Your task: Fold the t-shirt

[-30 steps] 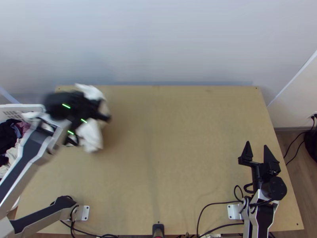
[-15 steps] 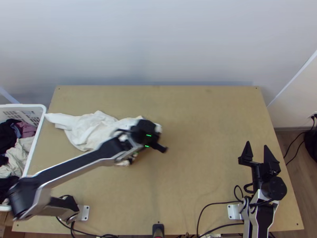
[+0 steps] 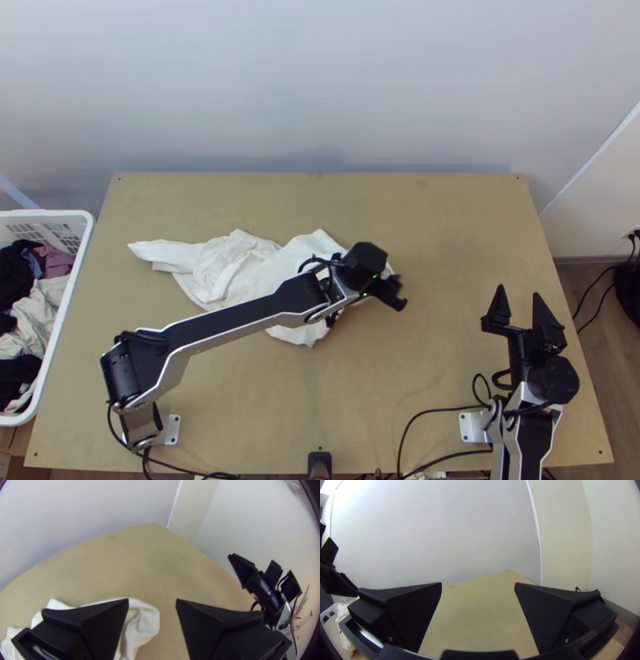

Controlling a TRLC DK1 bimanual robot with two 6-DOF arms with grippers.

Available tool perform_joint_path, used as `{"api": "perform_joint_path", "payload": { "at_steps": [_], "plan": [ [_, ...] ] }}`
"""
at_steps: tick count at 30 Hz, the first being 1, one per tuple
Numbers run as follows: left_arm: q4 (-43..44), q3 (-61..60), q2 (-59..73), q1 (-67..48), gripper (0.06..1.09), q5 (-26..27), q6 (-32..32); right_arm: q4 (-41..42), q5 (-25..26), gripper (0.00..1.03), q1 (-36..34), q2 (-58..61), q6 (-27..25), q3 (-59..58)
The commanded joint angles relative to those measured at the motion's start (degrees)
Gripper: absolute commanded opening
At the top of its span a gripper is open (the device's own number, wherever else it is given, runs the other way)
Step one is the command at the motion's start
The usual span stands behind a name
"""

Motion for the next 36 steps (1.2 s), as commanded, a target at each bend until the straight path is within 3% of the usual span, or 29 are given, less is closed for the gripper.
{"api": "perform_joint_path", "payload": {
  "at_steps": [1,7,20,33,36],
  "plan": [
    [0.02,2.69,-5.89,-0.64,1.05,1.51,0.13,-0.53,0.34,0.99,0.19,-0.19,0.45,-0.51],
    [-5.42,2.16,-16.0,1.12,1.05,1.33,3.73,-0.62,0.34,0.99,0.19,-0.19,0.45,-0.51],
    [-21.42,-2.94,-30.06,20.1,1.05,2.12,11.91,-0.53,0.34,0.99,0.19,-0.19,0.45,-0.51],
    [-34.96,-3.38,-36.3,40.4,1.05,3.18,9.8,-0.53,0.34,0.99,0.19,-0.19,0.45,-0.42],
    [-38.38,-3.73,-36.92,46.91,1.05,6.87,7.78,-0.53,0.34,0.99,0.36,-0.19,0.45,-0.51]
  ]
}}
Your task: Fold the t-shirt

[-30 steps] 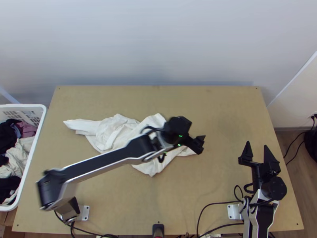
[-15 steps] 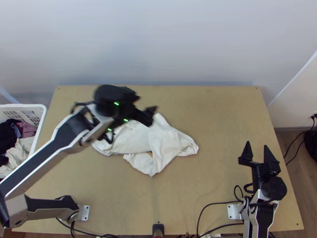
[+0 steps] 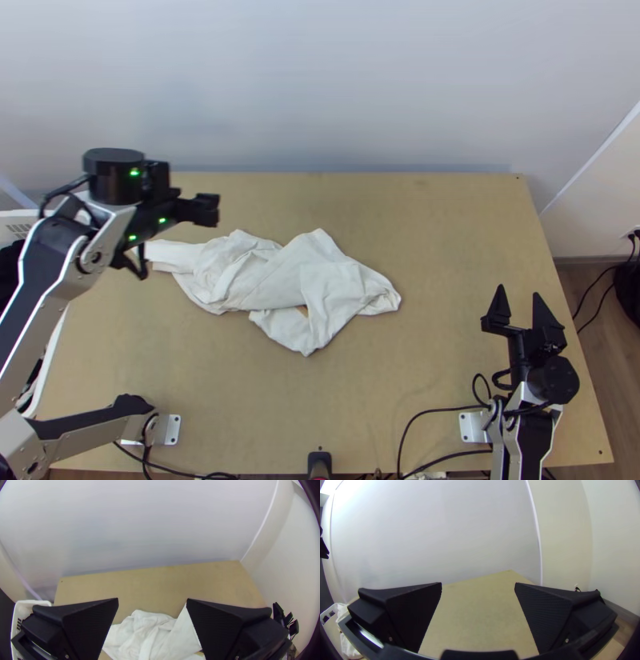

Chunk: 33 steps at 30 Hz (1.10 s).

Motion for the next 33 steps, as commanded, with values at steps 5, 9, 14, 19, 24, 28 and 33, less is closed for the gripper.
{"api": "perform_joint_path", "payload": {
  "at_steps": [5,9,14,19,24,28,33],
  "plan": [
    [-6.96,-1.44,-3.0,13.05,1.05,5.84,-2.72,-0.62,0.36,0.99,2.39,-0.19,1.24,-0.51],
    [-8.54,-3.37,-4.23,17.18,1.05,6.19,-2.46,-0.44,0.28,0.99,2.74,-0.27,7.74,-0.51],
    [-8.63,-5.83,-6.61,19.38,1.05,6.19,-2.1,-0.26,-0.25,0.99,10.12,-0.36,5.98,-0.34],
    [-7.66,-9.0,-8.01,20.79,1.05,6.28,-1.75,-0.79,-0.6,0.99,20.05,-0.27,5.46,1.51],
    [-4.5,-12.95,-8.63,20.96,1.05,6.28,-1.58,-1.67,-0.69,0.94,30.07,4.82,5.02,6.96],
    [-0.36,-16.03,-9.42,21.67,1.05,8.83,-1.75,-3.16,0.71,0.95,36.93,16.25,5.19,15.13],
    [3.5,-20.6,-9.86,22.46,1.05,11.03,-2.54,-8.35,6.69,0.98,50.55,27.85,6.07,27.17]
  ]
}}
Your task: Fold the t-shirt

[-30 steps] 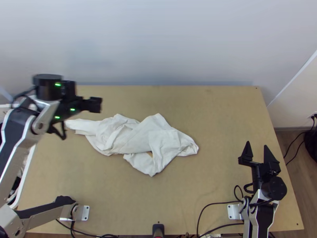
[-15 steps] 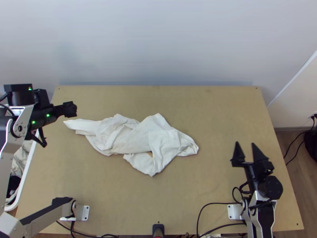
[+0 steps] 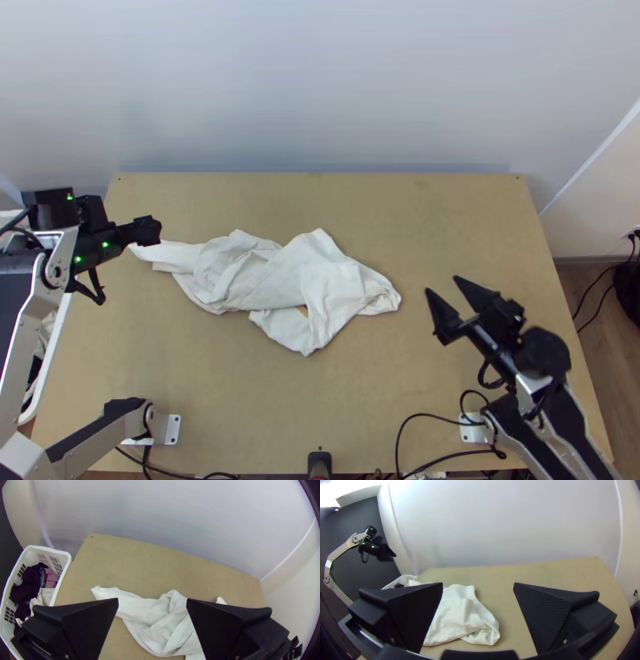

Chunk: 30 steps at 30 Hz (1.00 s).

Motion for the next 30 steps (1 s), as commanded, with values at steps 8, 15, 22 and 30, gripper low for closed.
{"api": "perform_joint_path", "payload": {
  "at_steps": [8,15,22,30],
  "plan": [
    [6.06,-9.75,-4.08,1.46,1.05,2.22,-0.75,-15.81,6.23,0.98,20.2,23.56,9.18,23.07],
    [7.82,-12.91,-5.22,2.6,1.05,2.84,-1.98,-31.02,-5.72,0.98,23.63,44.39,27.11,33.97],
    [8.96,-16.08,-8.3,4.89,1.05,3.81,-2.33,-29.52,-7.75,0.98,27.93,52.12,38.01,32.82],
    [9.75,-19.95,-11.2,6.64,1.05,4.16,-2.33,-31.1,-9.06,0.97,33.38,60.73,45.04,37.22]
  ]
}}
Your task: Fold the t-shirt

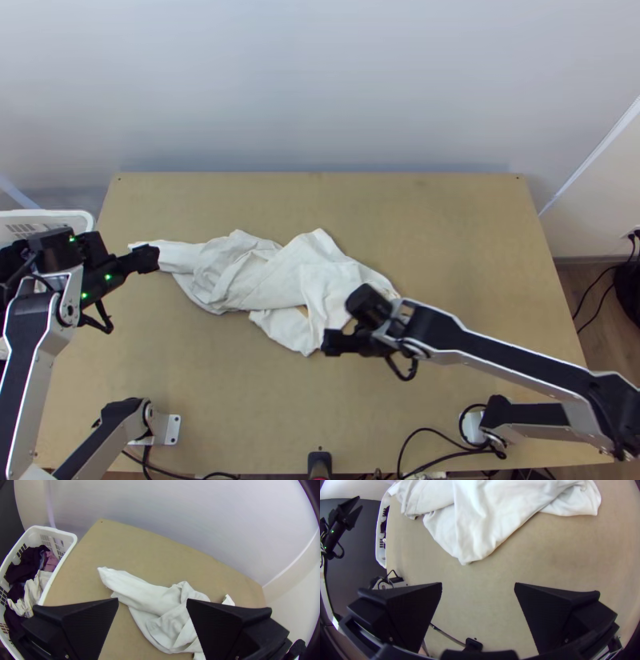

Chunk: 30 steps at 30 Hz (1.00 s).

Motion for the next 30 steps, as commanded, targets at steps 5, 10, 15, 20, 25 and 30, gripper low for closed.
{"api": "perform_joint_path", "payload": {
  "at_steps": [5,10,15,20,25,30],
  "plan": [
    [0.99,-2.9,-2.53,2.81,1.05,2.15,-0.45,-2.83,-2.16,0.95,2.59,8.15,3.92,8.13],
    [0.99,-3.25,-2.53,5.36,1.05,4.0,0.52,-5.2,-4.54,0.93,2.5,13.87,6.21,13.32],
    [2.66,-3.52,-2.18,6.5,1.05,5.14,1.66,-9.42,-7.96,0.93,2.33,19.67,7.35,18.77],
    [3.54,-3.34,-1.21,6.5,1.05,5.32,2.45,-9.95,-7.88,0.92,1.8,22.39,7.44,20.96],
    [3.72,-3.96,-0.25,6.76,1.05,5.76,2.8,-10.04,-7.79,0.87,0.57,24.59,7.09,21.75],
    [4.15,-4.48,0.19,6.76,1.05,6.37,3.15,-11.36,-7.61,0.74,-1.01,26.79,6.47,22.9]
  ]
}}
